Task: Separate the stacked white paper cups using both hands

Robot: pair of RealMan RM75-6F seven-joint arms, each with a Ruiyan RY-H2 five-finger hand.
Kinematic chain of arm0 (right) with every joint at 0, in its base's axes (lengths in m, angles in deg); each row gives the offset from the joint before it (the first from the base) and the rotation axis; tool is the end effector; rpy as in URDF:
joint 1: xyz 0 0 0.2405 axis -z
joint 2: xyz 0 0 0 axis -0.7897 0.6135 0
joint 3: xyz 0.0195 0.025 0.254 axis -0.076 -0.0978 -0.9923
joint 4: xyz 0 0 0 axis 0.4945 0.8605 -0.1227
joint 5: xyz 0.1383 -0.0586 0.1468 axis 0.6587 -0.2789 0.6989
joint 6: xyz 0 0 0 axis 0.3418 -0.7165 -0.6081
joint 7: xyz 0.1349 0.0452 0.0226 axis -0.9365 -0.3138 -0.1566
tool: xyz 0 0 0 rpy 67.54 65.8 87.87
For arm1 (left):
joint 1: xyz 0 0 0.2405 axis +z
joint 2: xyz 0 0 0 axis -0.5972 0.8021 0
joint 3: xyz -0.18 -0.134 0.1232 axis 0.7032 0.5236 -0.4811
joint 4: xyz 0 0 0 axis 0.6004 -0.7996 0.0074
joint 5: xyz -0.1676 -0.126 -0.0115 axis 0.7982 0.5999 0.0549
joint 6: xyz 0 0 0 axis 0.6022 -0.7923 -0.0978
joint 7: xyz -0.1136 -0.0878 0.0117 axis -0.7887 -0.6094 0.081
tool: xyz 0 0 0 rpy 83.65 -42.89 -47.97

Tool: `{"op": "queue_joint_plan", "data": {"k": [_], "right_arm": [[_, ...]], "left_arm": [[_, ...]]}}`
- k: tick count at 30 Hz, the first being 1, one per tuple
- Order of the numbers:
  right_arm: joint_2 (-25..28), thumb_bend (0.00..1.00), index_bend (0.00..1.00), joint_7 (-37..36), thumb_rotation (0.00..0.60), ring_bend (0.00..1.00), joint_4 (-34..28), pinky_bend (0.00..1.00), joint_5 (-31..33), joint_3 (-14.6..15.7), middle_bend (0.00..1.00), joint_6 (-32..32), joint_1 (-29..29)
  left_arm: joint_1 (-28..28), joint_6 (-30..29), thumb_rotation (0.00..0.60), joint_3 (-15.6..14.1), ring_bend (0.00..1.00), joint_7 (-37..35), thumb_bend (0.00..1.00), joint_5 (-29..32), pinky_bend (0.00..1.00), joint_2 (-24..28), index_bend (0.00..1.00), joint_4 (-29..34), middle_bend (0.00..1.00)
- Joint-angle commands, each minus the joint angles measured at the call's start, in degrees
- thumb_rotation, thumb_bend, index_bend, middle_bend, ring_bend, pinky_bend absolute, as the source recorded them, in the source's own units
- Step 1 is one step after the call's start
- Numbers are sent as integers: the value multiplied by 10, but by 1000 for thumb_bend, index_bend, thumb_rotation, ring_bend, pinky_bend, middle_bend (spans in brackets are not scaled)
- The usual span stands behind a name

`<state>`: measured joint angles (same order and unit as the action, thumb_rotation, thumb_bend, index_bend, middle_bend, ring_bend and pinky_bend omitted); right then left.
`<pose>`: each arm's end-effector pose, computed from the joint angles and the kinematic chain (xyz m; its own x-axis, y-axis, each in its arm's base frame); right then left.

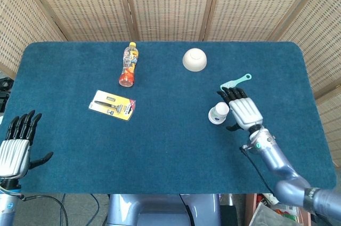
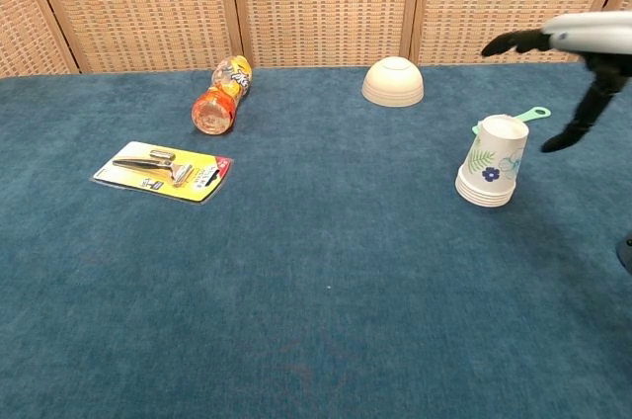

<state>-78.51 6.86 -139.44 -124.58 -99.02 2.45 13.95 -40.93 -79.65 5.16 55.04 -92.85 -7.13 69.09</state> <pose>-0.1731 -0.3598 0.0748 0.4583 -0.2725 0.8460 -0.8820 -0.2573 0.3949 -0.2685 0.1811 0.1353 0.4072 -0.0561 0.9116 0.9124 -0.0204 -0.4088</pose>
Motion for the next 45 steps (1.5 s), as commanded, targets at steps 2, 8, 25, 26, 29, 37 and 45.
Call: {"op": "queue_joint_plan", "data": {"k": [2, 8, 25, 26, 29, 37, 45], "right_arm": [[-63, 25, 141, 44, 600, 88, 62, 165, 73, -4, 187, 5, -49], [-108, 88, 243, 77, 600, 157, 107, 253, 119, 14, 290, -3, -76], [-134, 261, 557, 67, 600, 426, 170, 595, 117, 41, 585, -7, -85], [-134, 270, 575, 60, 600, 442, 172, 614, 114, 41, 601, -5, -84], [-136, 300, 601, 45, 600, 467, 180, 647, 103, 42, 626, -6, -82], [-111, 313, 606, -53, 600, 478, 138, 652, 38, 21, 640, -24, -61], [-39, 323, 606, -224, 600, 482, 18, 664, 14, -43, 642, -1, -34]], "left_arm": [[-3, 7, 600, 1, 0, -4, 161, 8, 0, 2, 0, 0, 0], [-5, 9, 600, 4, 0, -13, 161, 16, 0, 6, 0, 1, 0], [-13, 23, 600, 2, 0, 1, 160, 31, 0, 3, 0, 0, 0], [-13, 24, 600, 1, 0, 2, 160, 31, 0, 2, 0, 0, 0], [-14, 25, 600, 0, 0, 4, 159, 32, 0, 1, 0, 0, 0], [-28, 40, 600, 6, 0, 4, 160, 34, 0, 1, 0, -6, 0], [-106, 105, 600, 54, 0, -32, 160, 22, 0, 11, 0, -42, 0]]}}
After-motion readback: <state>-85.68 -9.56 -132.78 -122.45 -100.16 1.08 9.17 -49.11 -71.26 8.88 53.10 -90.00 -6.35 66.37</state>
